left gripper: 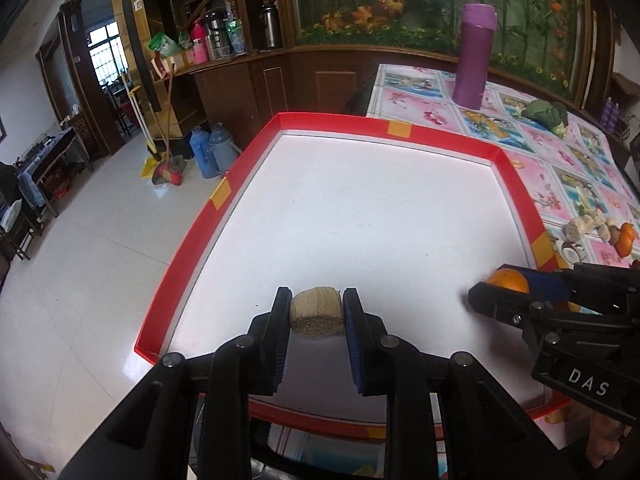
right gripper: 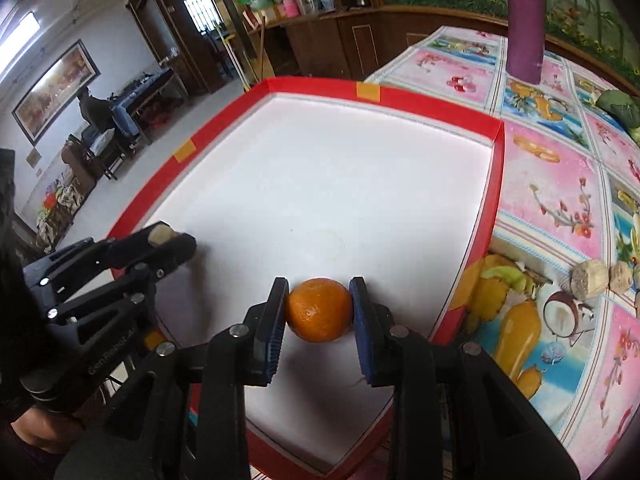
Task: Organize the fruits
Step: 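Carry the orange and beige cube to the white tray and release both, then grasp a red date with the right tool while the left tool grasps a beige cube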
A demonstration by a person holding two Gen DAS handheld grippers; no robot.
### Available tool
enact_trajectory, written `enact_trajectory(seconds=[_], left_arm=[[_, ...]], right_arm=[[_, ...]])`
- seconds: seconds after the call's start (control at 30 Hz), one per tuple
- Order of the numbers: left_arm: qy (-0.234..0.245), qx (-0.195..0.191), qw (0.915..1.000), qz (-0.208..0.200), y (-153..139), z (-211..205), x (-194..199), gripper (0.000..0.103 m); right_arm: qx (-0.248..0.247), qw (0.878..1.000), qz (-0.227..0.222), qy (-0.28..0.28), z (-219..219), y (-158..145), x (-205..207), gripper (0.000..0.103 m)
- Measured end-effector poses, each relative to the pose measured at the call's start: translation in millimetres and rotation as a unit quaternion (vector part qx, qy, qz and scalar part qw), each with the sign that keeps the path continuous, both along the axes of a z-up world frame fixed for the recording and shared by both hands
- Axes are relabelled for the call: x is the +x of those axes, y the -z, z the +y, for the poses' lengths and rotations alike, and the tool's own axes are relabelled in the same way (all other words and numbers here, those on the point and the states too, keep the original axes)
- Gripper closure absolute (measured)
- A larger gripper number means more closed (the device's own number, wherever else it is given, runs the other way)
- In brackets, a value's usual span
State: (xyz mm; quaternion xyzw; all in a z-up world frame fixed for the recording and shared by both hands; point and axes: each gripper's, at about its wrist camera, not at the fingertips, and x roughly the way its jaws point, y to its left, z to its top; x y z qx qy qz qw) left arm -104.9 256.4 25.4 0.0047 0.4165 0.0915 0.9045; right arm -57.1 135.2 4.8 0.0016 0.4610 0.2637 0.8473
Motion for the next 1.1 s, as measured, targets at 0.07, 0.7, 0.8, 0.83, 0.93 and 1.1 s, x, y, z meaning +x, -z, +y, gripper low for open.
enact_trajectory(seconds=[0.07,0.7,0.8,0.83,0.93,1.1], left_arm=[[-0.006,0.006,1.0,0.004,2,0,1,0.077],[-0.004,0.04,0.9982,-0.045,-33,-37,-13,0.025],[0.01,0.035,0.9984,-0.043,-35,-50,-13,0.024],[0.017,0.031,0.9985,-0.042,-36,-55,-13,0.024],[0.036,0.025,0.9984,-0.037,-37,-71,-13,0.024],[0.083,0.021,0.9959,-0.029,-36,-106,-14,0.024]], right_arm=[[-0.009,1.0,0.0,-0.001,0,-2,-1,0.069],[0.041,0.992,-0.067,0.1,-118,-54,-39,0.053],[0.037,0.988,-0.079,0.128,-150,-57,-50,0.051],[0.035,0.986,-0.083,0.139,-162,-57,-55,0.05],[0.021,0.98,-0.093,0.176,-198,-56,-71,0.048],[-0.02,0.968,-0.095,0.231,-252,-41,-100,0.047]])
